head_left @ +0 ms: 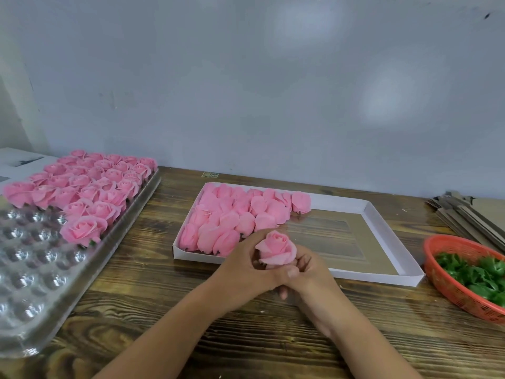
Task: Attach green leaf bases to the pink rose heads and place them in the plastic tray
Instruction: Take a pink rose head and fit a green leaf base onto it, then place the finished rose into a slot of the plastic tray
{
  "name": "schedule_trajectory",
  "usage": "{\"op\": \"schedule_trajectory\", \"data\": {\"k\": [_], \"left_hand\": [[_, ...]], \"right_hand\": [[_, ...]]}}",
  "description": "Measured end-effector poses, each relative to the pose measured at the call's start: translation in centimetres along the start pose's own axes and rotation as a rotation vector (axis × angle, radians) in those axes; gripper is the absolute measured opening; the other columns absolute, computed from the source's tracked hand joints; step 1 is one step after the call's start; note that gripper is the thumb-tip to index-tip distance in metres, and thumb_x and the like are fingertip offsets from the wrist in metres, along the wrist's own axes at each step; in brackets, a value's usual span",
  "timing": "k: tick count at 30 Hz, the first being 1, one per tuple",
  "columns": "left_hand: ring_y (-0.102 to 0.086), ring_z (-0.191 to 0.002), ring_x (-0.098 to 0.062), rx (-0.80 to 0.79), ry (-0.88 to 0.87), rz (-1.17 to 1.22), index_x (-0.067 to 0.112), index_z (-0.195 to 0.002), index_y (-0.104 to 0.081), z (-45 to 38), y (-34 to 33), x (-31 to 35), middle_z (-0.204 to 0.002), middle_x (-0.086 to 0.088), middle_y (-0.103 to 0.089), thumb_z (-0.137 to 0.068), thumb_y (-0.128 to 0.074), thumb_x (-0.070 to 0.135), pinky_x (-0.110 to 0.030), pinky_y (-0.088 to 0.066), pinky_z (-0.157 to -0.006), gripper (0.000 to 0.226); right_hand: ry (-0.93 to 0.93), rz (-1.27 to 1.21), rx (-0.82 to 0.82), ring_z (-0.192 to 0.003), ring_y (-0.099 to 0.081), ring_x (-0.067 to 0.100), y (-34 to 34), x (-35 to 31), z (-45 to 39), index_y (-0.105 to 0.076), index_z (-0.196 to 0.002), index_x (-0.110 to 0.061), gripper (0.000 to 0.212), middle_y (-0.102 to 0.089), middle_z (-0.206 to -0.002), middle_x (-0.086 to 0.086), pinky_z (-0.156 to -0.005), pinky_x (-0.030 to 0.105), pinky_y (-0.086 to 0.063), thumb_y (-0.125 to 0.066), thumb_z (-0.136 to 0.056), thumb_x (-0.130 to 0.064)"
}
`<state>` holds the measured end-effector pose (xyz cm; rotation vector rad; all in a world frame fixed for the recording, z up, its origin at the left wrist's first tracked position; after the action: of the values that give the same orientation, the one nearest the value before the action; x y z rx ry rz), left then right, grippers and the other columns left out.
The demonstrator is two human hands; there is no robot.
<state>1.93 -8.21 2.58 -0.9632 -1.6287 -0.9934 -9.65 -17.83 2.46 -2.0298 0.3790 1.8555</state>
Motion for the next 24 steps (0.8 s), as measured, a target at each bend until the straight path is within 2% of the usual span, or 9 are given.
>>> {"op": "schedule_trajectory", "data": {"k": [2,6,11,13,15,17,19,22,24], "left_hand": [[-0.069,-0.101,-0.01,0.046,-0.025,0.029,0.049,-0.119,-0.06,-0.1,0.0,-0.1,-0.116,0.014,-0.068,-0.075,-0.078,0.049,-0.022,-0.058,-0.08,0.048],[-0.069,-0.107,-0.01,0.133,-0.073,0.042,0.041,-0.1,-0.076,-0.1,0.1,0.0,-0.115,0.013,-0.073,-0.087,-0.07,0.049,-0.03,-0.057,-0.088,0.017],[-0.072,-0.076,-0.03,0.065,0.007,0.085,0.035,-0.109,-0.073,0.0,0.1,0.1,-0.1,0.0,-0.077,-0.086,-0.07,0.049,-0.036,-0.062,-0.069,0.027],[-0.072,-0.081,-0.022,0.034,0.015,0.077,0.036,-0.12,-0.065,0.1,0.1,0.0,-0.097,0.0,-0.076,-0.082,-0.075,0.051,-0.03,-0.061,-0.074,0.043],[-0.069,-0.104,-0.011,0.03,0.025,0.054,0.044,-0.127,-0.058,0.0,0.1,-0.3,-0.111,0.01,-0.073,-0.078,-0.079,0.05,-0.026,-0.058,-0.083,0.054],[-0.062,-0.116,0.0,0.069,0.012,-0.002,0.058,-0.119,-0.058,-0.1,0.2,-0.4,-0.121,0.023,-0.068,-0.075,-0.08,0.05,-0.022,-0.053,-0.091,0.05],[-0.061,-0.112,0.008,0.118,-0.005,-0.055,0.065,-0.11,-0.06,-0.2,0.4,-0.4,-0.117,0.029,-0.067,-0.074,-0.079,0.05,-0.015,-0.051,-0.087,0.044],[-0.065,-0.107,0.002,0.153,0.024,-0.085,0.054,-0.109,-0.067,-0.4,1.0,-0.6,-0.112,0.021,-0.072,-0.071,-0.081,0.048,-0.022,-0.053,-0.085,0.04],[-0.067,-0.102,0.001,0.155,0.054,-0.107,0.048,-0.106,-0.071,-0.4,1.4,-0.7,-0.107,0.018,-0.074,-0.073,-0.084,0.042,-0.021,-0.053,-0.083,0.036]], "right_hand": [[0.008,0.064,0.023,-0.065,-0.061,0.014,0.2,0.0,0.0,-0.075,-0.099,-0.016,0.02,-0.07,-0.077,0.009,-0.059,0.028,-0.046,-0.075,-0.08,-0.017],[0.003,0.202,0.021,-0.067,-0.063,0.015,0.0,0.2,-0.1,-0.075,-0.1,-0.023,0.023,-0.073,-0.077,0.006,-0.057,0.025,-0.049,-0.076,-0.083,-0.007],[0.012,0.142,-0.003,-0.064,-0.063,0.011,-0.2,0.5,0.0,-0.076,-0.095,-0.028,0.019,-0.074,-0.075,0.002,-0.054,0.02,-0.047,-0.073,-0.086,-0.011],[0.018,0.049,0.024,-0.06,-0.061,0.009,-0.1,0.5,0.0,-0.077,-0.092,-0.025,0.013,-0.072,-0.073,0.0,-0.053,0.023,-0.046,-0.074,-0.083,-0.018],[0.035,-0.003,0.101,-0.059,-0.061,0.008,0.1,0.4,-0.2,-0.076,-0.096,-0.022,0.023,-0.075,-0.08,0.002,-0.055,0.027,-0.048,-0.076,-0.074,-0.025],[0.047,0.067,0.202,-0.057,-0.06,0.005,0.4,0.5,-0.4,-0.075,-0.101,-0.03,0.033,-0.077,-0.087,0.002,-0.05,0.026,-0.051,-0.078,-0.069,-0.031],[0.074,0.152,0.246,-0.058,-0.064,0.007,0.5,0.6,-0.5,-0.074,-0.102,-0.036,0.029,-0.077,-0.086,0.002,-0.049,0.026,-0.054,-0.079,-0.076,-0.024],[0.094,0.23,0.22,-0.078,-0.073,0.021,0.3,0.8,-0.5,-0.072,-0.106,-0.038,0.031,-0.077,-0.091,0.0,-0.062,0.045,-0.062,-0.079,-0.078,-0.027],[0.095,0.252,0.187,-0.08,-0.072,0.023,0.2,0.8,-0.4,-0.071,-0.107,-0.037,0.033,-0.076,-0.09,-0.003,-0.067,0.043,-0.062,-0.08,-0.076,-0.027]]}}
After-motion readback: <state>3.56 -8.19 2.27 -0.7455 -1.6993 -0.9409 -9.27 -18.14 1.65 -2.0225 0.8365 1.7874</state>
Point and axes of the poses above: each hand's wrist, its own z-axis away from the middle knuckle, its own y-axis out of the back of the hand, x = y × z, the point moved 1 cm from there along -z, towards the middle knuckle
